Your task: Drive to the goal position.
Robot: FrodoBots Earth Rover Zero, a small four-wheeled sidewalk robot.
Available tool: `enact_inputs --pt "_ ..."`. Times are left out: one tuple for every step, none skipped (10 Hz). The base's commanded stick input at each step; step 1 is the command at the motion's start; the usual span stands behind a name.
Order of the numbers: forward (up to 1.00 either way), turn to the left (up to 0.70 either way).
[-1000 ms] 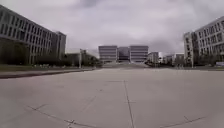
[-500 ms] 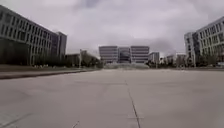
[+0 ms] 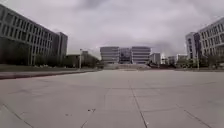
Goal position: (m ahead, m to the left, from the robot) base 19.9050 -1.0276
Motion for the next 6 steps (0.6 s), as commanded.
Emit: enact_inputs --pt "1.00 0.00" --pt "1.00 0.00" --pt "1.00 0.00" --pt "1.00 0.00" --pt "1.00 0.00" --pt "1.00 0.00"
